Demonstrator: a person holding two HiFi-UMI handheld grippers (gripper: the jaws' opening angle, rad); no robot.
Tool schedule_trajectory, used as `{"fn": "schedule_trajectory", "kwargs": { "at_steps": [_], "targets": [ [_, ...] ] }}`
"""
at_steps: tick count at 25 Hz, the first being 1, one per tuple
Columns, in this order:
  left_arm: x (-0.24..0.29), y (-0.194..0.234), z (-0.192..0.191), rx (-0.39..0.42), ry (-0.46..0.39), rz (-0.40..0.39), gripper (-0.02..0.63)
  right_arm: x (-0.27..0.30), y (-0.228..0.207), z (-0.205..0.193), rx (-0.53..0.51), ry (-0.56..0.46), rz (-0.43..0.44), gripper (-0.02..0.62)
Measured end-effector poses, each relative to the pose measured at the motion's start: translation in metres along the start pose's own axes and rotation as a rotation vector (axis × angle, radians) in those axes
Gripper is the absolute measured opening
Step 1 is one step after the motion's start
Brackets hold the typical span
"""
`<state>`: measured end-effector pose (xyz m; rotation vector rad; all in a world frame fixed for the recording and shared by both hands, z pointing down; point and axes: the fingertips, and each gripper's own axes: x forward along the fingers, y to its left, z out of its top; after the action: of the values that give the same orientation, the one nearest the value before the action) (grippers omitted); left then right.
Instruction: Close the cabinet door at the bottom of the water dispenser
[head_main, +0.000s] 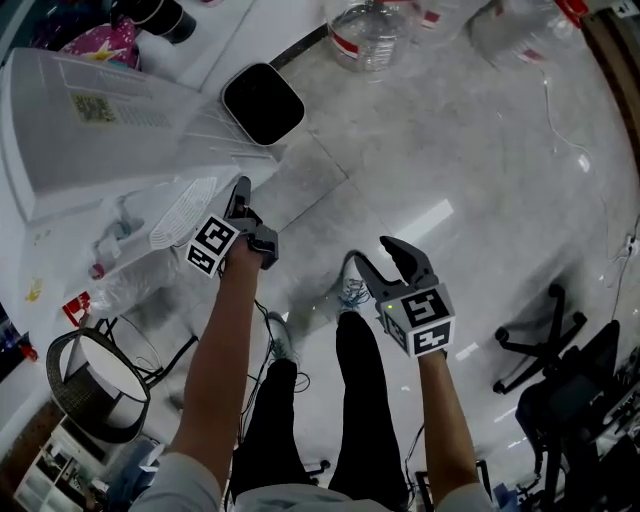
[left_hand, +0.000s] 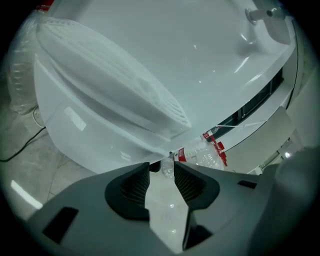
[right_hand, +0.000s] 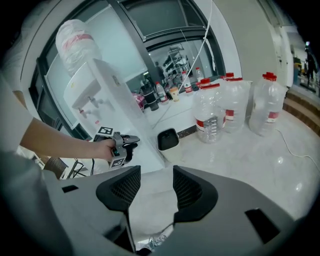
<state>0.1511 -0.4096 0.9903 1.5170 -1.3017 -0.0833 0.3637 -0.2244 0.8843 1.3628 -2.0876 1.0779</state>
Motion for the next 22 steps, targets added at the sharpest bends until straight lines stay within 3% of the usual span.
{"fn": "schedule_trajectory", "kwargs": {
  "at_steps": [4,7,11,14,18,22],
  "targets": [
    [0.001,-0.011,0.008,0.040,-0.045,0.027,0.150,-0.004,-0.013,0.009,0.002,-0.001,-0.012,0.230],
    [-0.012,-0.026,0.000,0.050,-0.023,0.020,0.149,-0.008,-0.013,0.026,0.001,-0.031,-0.035,0.229],
    [-0.061,-0.035,-0.014,0.018,0.064,0.059,0.058,-0.024,0.016,0.060,-0.063,-0.078,-0.062,0.207],
    [-0.118,-0.046,-0.007,0.038,0.092,0.046,0.038,-0.043,0.051,0.088,-0.091,-0.106,-0.074,0.160],
    [-0.189,-0.077,0.027,0.280,0.188,0.005,0.033,-0.072,0.093,0.141,-0.124,-0.184,-0.097,0.028],
    [-0.262,-0.123,0.101,0.510,0.135,-0.077,0.031,-0.097,0.152,0.185,-0.206,-0.215,-0.070,0.028]
  ]
}}
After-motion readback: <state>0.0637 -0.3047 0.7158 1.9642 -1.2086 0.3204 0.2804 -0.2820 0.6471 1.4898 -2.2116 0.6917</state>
